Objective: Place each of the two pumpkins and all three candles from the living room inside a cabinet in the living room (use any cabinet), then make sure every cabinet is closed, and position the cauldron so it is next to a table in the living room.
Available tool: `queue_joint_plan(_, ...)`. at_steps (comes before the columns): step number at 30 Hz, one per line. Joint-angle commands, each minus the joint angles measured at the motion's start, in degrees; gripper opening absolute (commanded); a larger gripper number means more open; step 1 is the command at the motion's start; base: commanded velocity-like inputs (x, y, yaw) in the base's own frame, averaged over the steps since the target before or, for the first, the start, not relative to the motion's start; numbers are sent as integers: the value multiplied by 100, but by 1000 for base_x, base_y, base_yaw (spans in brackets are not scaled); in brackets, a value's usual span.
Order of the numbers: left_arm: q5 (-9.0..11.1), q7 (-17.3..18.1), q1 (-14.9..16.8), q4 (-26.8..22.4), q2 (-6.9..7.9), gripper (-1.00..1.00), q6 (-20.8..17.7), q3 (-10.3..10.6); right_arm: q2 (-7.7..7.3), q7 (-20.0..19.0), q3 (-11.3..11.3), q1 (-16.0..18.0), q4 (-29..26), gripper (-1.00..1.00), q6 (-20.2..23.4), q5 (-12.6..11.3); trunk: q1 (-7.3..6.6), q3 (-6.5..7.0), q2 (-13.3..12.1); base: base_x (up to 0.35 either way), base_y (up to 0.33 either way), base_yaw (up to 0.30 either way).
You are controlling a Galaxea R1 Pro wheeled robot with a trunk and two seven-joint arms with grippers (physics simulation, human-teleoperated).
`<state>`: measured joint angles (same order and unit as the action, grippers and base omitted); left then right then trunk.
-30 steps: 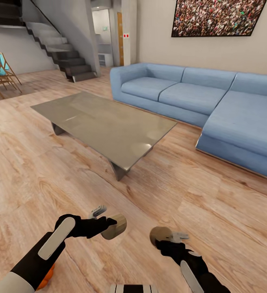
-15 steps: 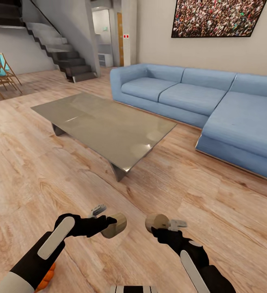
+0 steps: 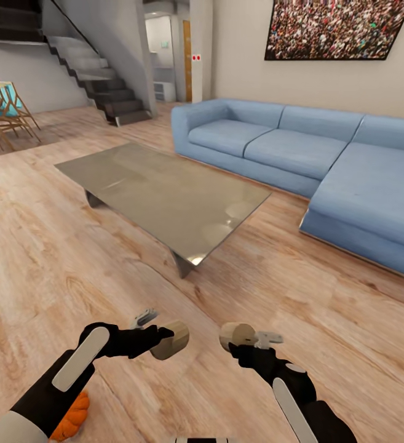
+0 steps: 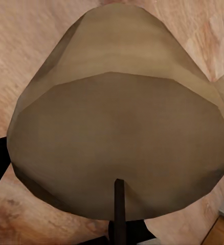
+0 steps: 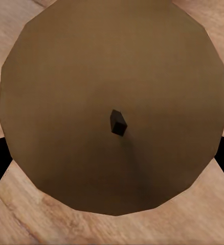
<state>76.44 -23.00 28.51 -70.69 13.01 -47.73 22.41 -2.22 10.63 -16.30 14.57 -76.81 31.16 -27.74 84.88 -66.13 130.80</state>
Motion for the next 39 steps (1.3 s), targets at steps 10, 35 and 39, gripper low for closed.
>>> queue_joint_plan(10,69,-89,5,20,9,-100,1,-210,-8,54,-14,2,-9,-100,12,-65,-221,175,-401,-233,0,280)
queue_joint_plan(35,65,-91,5,16,18,-100,1,-228,-4,54,-14,2,0,-100,12,-15,-770,624,-1403,-12,0,292)
queue_joint_plan(39,64,-91,5,18,18,-100,1,-232,-6,54,-14,2,-1,-100,12,-13,-858,696,-1564,0,0,292)
